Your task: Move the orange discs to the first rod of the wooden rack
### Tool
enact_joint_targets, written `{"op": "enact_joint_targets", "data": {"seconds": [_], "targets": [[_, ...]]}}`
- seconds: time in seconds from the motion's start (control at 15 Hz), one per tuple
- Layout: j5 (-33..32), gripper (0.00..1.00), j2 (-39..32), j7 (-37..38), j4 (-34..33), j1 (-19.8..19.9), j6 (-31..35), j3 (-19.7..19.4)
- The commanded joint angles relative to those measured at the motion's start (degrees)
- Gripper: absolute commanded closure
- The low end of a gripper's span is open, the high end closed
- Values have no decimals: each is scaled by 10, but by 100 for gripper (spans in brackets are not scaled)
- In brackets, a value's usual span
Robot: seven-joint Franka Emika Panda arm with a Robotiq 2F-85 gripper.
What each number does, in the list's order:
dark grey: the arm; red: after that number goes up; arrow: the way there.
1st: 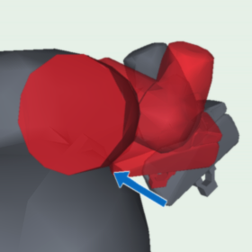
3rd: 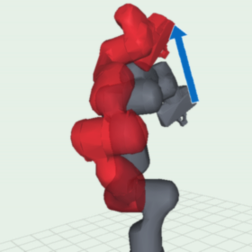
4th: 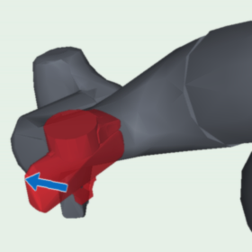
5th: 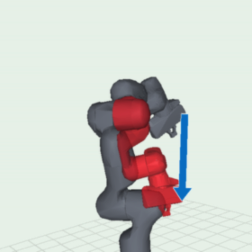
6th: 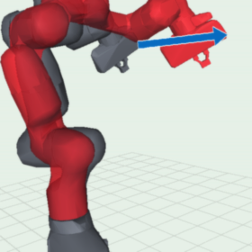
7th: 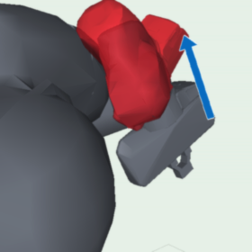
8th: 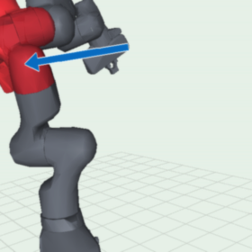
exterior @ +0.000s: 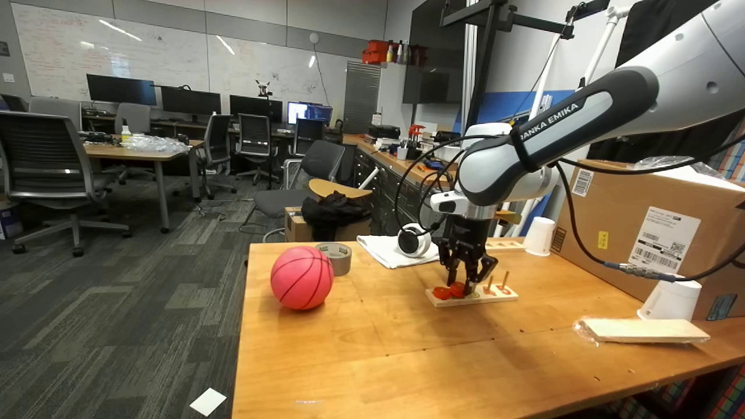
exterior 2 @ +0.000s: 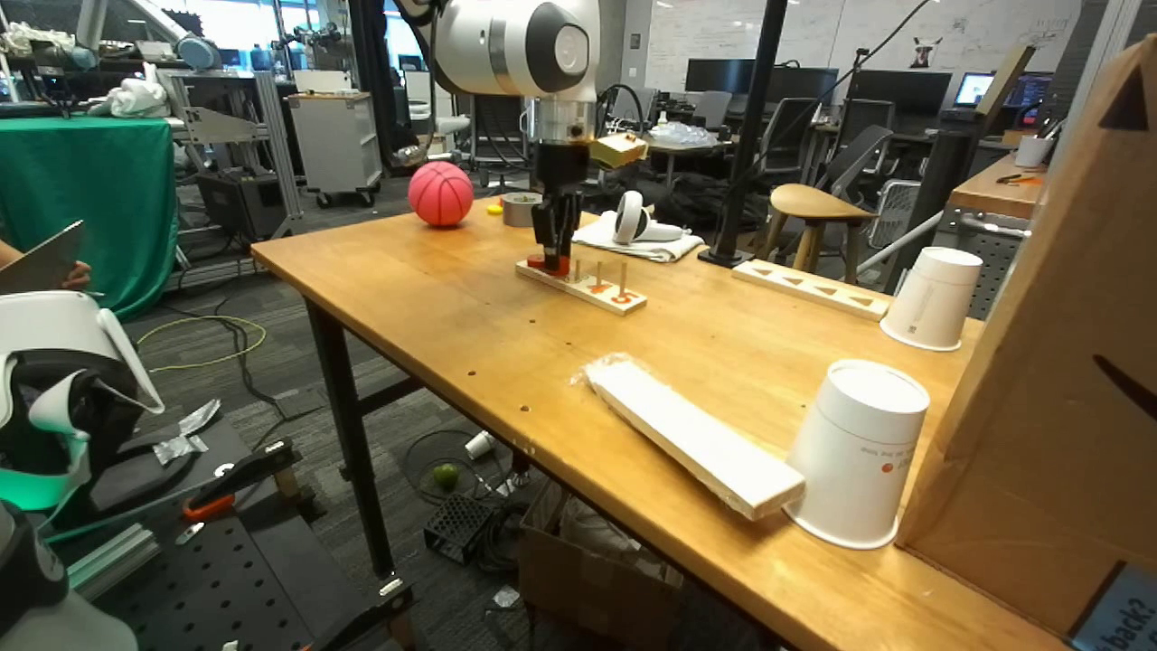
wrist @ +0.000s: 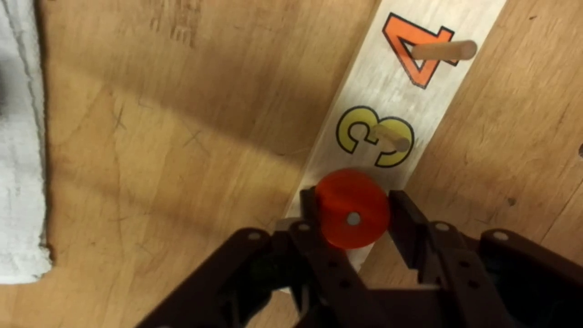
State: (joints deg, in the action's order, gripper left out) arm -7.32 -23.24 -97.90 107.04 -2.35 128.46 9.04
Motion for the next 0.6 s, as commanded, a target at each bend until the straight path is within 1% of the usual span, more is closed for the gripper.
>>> {"op": "enact_joint_targets", "data": {"seconds": [0.0, 0.53], "targets": [[18, 83, 2, -2, 4, 7, 4, 2], [26, 83, 17, 7, -5, 14, -6, -7]]}}
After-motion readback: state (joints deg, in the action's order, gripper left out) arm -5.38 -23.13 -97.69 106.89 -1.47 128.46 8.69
